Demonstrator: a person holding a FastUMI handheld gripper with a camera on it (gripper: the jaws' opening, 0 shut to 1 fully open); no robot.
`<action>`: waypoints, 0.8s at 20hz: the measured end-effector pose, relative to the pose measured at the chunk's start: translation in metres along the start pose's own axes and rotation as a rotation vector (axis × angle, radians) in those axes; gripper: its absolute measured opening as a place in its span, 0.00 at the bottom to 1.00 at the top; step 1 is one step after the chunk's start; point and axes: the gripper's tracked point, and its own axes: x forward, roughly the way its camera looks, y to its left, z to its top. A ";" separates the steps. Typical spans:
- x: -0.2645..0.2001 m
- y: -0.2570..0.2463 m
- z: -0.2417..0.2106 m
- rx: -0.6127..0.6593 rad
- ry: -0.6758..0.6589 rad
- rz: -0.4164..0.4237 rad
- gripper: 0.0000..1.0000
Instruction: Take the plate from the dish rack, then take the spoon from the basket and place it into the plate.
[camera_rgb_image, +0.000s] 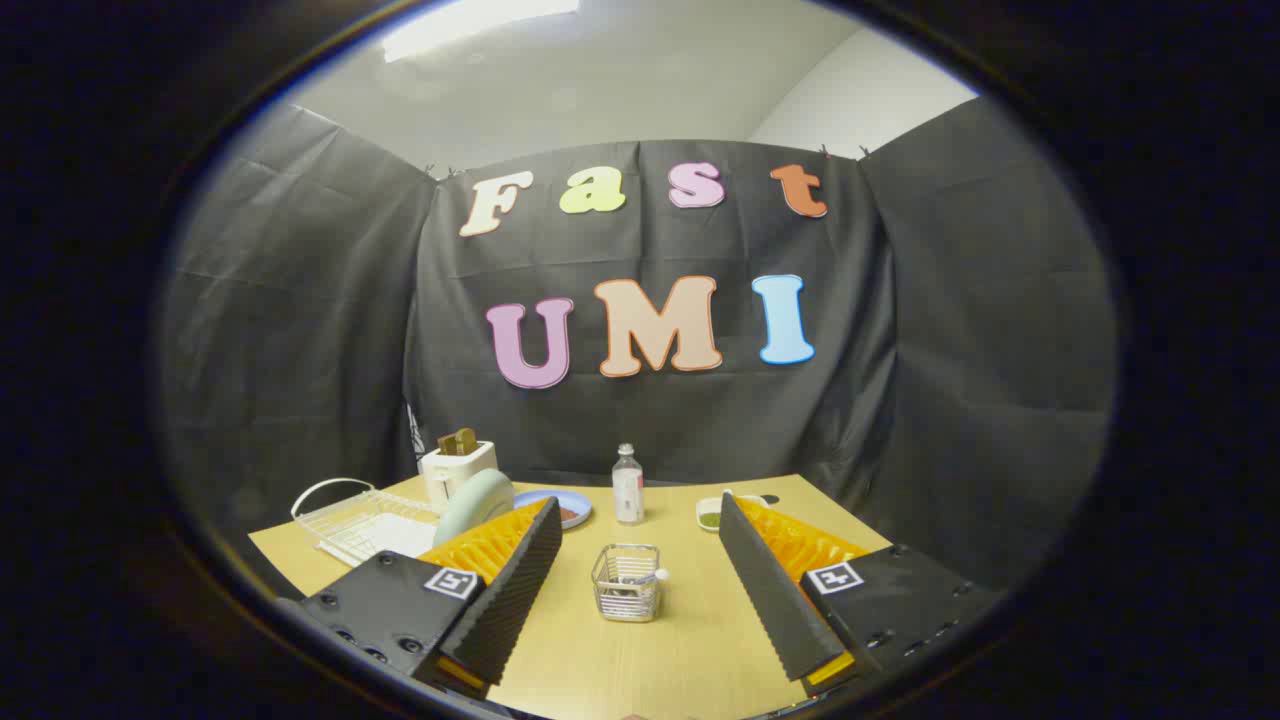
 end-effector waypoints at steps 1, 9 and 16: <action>-0.001 0.001 0.000 -0.006 0.002 0.001 1.00; 0.001 0.011 -0.001 -0.017 0.009 0.012 1.00; 0.020 0.035 0.001 -0.020 0.030 0.036 1.00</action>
